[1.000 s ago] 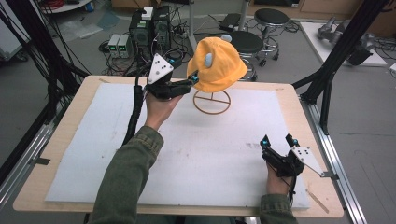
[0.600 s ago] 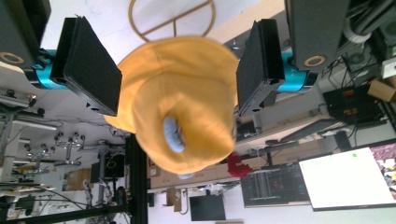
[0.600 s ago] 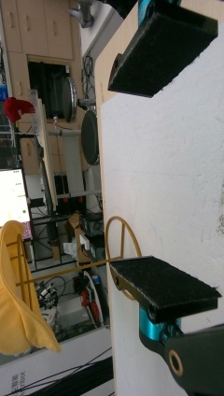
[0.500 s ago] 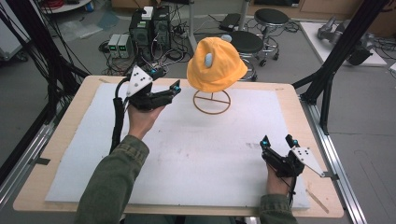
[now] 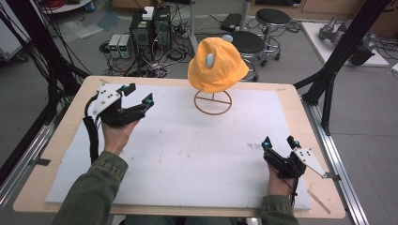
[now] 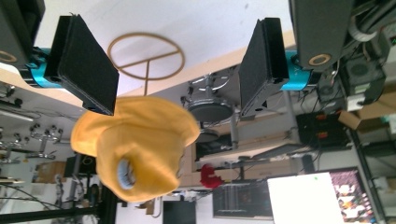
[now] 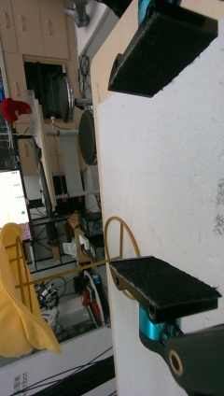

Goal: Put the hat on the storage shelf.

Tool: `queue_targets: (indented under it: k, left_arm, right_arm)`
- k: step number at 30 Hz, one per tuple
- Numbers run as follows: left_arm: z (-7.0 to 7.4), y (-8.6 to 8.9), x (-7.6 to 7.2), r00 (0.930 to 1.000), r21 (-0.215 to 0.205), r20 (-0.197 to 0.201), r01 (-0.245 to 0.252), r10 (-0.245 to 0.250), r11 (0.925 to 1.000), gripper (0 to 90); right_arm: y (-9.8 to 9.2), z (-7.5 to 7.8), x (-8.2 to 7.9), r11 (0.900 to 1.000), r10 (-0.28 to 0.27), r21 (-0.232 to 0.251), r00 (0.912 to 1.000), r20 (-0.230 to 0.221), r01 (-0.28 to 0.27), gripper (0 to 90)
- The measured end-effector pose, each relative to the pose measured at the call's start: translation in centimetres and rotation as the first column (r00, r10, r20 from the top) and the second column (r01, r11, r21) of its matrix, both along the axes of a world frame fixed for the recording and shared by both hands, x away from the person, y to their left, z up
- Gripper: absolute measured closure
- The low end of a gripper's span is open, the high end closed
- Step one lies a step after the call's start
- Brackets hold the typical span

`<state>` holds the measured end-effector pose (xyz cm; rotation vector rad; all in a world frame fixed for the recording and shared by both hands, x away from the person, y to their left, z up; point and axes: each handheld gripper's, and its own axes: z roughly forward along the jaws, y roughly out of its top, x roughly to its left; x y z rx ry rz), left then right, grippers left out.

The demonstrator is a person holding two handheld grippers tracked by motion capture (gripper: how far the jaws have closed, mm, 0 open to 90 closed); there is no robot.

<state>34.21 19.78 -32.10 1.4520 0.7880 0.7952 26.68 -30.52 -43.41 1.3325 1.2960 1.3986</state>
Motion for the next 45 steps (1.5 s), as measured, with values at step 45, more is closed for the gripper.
queue_targets:
  k: [45]
  left_arm:
    - [-10.2, 13.3, -9.6, 0.8685, -0.051, -0.05, -0.495, 0.493, 0.8672, 29.9]
  right_arm:
    - [0.6, -0.3, -0.3, 1.0, -0.011, 0.021, 0.9995, -0.031, 0.012, 11.4]
